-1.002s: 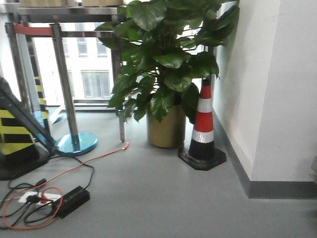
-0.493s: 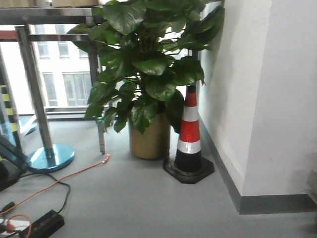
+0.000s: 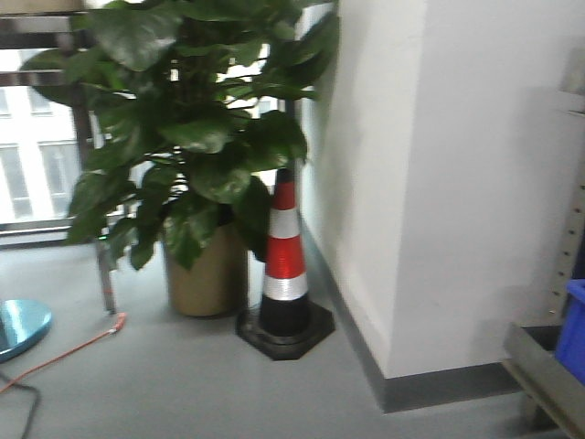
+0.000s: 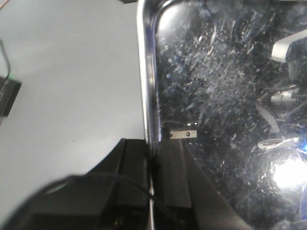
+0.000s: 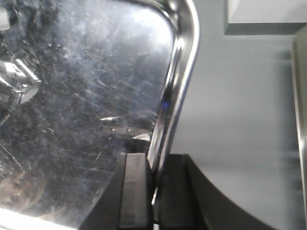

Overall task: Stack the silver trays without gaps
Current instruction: 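Keep holding the tray while turning past the cone to another shelf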

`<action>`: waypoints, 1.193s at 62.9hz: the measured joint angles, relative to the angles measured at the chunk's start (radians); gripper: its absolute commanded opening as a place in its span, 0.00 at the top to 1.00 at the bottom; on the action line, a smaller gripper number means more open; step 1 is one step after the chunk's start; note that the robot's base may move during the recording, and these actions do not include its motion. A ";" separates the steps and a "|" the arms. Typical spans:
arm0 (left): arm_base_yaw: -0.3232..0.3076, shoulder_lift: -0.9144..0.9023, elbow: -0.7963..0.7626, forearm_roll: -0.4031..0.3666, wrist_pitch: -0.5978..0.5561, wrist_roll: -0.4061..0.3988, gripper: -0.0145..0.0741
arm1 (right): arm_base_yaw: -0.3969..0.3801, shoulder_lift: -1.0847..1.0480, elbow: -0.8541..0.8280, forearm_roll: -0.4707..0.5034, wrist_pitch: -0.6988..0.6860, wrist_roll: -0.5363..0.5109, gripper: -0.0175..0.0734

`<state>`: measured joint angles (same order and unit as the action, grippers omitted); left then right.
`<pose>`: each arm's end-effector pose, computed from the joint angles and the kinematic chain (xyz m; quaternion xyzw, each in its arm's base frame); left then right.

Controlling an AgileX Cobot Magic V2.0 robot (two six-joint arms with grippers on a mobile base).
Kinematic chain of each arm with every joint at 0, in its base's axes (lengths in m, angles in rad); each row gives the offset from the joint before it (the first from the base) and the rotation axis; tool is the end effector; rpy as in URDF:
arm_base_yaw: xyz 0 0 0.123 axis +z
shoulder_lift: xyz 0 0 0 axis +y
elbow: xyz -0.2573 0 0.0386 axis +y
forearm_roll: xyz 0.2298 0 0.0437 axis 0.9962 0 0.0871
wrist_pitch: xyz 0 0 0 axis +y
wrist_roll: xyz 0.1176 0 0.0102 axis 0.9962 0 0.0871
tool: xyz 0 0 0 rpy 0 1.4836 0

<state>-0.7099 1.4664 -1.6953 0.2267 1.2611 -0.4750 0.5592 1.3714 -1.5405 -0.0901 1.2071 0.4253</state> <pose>0.2392 -0.1722 0.3846 0.1104 0.9389 -0.0770 0.3169 0.2379 0.1372 0.3689 -0.0661 0.9491 0.1044 0.2898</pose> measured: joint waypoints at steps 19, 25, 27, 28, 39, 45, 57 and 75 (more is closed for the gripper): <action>0.000 0.000 0.000 0.002 0.000 0.000 0.89 | 0.000 0.000 0.000 0.000 0.000 0.000 0.74; 0.000 0.000 0.000 0.002 0.000 0.000 0.89 | 0.000 0.000 0.000 0.000 0.000 0.000 0.74; 0.000 0.000 0.000 0.002 0.000 0.000 0.89 | 0.000 0.000 0.000 0.000 0.000 0.000 0.74; 0.000 0.000 0.000 0.002 0.000 0.000 0.89 | 0.000 0.000 0.000 0.000 0.000 0.000 0.74; 0.000 0.000 0.000 0.002 0.000 0.000 0.89 | 0.000 0.000 0.000 0.000 0.000 0.000 0.74; 0.000 0.000 0.000 0.002 0.000 0.000 0.89 | 0.000 0.000 0.000 0.000 0.000 0.000 0.74; 0.000 0.000 0.000 0.002 0.000 0.000 0.89 | 0.000 0.000 0.000 0.000 0.000 0.000 0.74; 0.000 0.000 0.000 0.002 0.000 0.000 0.89 | 0.000 0.000 0.000 0.000 0.000 0.000 0.74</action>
<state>-0.7099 1.4664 -1.6953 0.2283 1.2611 -0.4750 0.5592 1.3714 -1.5405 -0.0901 1.2071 0.4253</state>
